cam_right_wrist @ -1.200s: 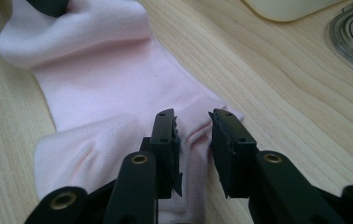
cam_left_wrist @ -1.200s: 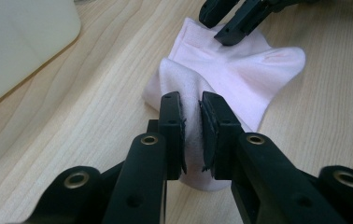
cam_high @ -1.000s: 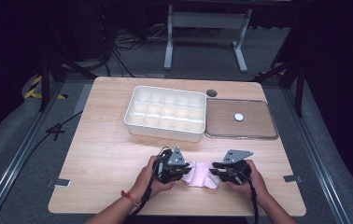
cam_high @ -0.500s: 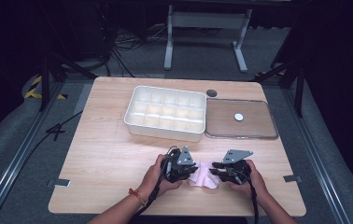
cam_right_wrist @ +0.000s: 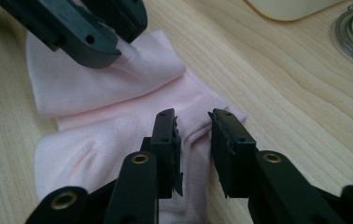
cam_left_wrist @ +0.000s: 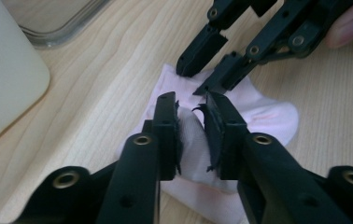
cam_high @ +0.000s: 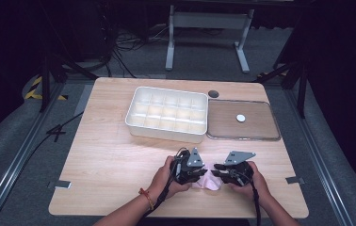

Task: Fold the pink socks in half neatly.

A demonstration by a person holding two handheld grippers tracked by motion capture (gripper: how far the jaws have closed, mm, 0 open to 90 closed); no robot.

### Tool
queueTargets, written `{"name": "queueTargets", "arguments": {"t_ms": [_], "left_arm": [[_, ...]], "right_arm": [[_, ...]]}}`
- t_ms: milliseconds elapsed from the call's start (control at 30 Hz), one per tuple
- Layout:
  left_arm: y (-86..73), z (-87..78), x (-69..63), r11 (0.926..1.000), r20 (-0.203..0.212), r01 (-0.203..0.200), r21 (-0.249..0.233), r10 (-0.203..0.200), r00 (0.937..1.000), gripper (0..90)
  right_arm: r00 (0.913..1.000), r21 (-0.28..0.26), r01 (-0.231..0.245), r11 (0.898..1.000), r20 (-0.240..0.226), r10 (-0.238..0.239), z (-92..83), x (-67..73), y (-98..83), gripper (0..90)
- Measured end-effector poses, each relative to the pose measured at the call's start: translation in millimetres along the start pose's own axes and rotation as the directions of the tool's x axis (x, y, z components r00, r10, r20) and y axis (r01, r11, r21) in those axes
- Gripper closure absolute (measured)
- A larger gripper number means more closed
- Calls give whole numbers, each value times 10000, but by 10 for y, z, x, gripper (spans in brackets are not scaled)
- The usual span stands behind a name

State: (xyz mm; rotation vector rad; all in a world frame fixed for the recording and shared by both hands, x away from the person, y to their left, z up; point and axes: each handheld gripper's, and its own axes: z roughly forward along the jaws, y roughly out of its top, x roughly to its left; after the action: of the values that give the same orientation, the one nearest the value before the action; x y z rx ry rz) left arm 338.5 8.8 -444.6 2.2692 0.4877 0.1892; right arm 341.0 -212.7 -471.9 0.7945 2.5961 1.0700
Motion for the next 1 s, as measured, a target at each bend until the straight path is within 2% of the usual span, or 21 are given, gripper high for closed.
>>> {"name": "queueTargets", "arguments": {"t_ms": [33, 100, 233, 400, 433, 500, 533, 600, 700, 767, 900, 1000], "left_arm": [[6, -21, 6, 9998, 59, 147, -125, -147, 9999, 703], [16, -55, 16, 9994, 58, 195, -274, -193, 9998, 693], [36, -254, 70, 9958, -12, 382, -832, -385, 9993, 664], [-98, -383, 81, 9984, 132, 115, -550, -108, 9999, 739], [-98, -383, 81, 9984, 132, 115, -550, -108, 9999, 758], [-187, -368, 60, 9997, 297, -11, -249, 18, 9996, 778], [-261, -314, 25, 9997, 453, -240, 54, 237, 9987, 793], [-310, -247, -8, 9986, 542, -449, 278, 433, 9976, 797], [-352, -146, -43, 9967, 694, -593, 554, 554, 9960, 801], [-375, -86, -61, 9959, 738, -551, 712, 498, 9960, 789], [-404, -37, -58, 9979, 840, -321, 559, 273, 9961, 791], [-410, -30, -53, 9980, 849, -329, 536, 283, 9960, 788]], "right_arm": [[10000, 8, -14, 10000, -13, 14, 0, 0, 0, 717], [10000, -20, -24, 10000, -11, 24, 1, -3, -3, 717], [10000, -23, -37, 10000, -12, 37, 2, -8, -5, 718], [9999, -31, -126, 9999, -58, 125, 2, -11, -8, 720], [9999, -31, -126, 9999, -58, 125, 2, -11, -8, 720], [9999, -34, -130, 9999, -83, 129, 2, -15, -8, 720], [9999, -31, -130, 9999, -93, 129, 2, -16, -8, 720], [9999, -30, -132, 9999, -83, 132, 2, -15, -8, 720], [9999, -57, -155, 9999, -71, 155, 2, -18, -12, 718], [9994, -70, -344, 9994, -73, 343, -2, -15, -18, 715], [9996, -219, -276, 9994, -57, 275, -25, -17, -15, 716], [9995, -799, -318, 9963, 54, 323, -119, 0, 34, 732]]}}
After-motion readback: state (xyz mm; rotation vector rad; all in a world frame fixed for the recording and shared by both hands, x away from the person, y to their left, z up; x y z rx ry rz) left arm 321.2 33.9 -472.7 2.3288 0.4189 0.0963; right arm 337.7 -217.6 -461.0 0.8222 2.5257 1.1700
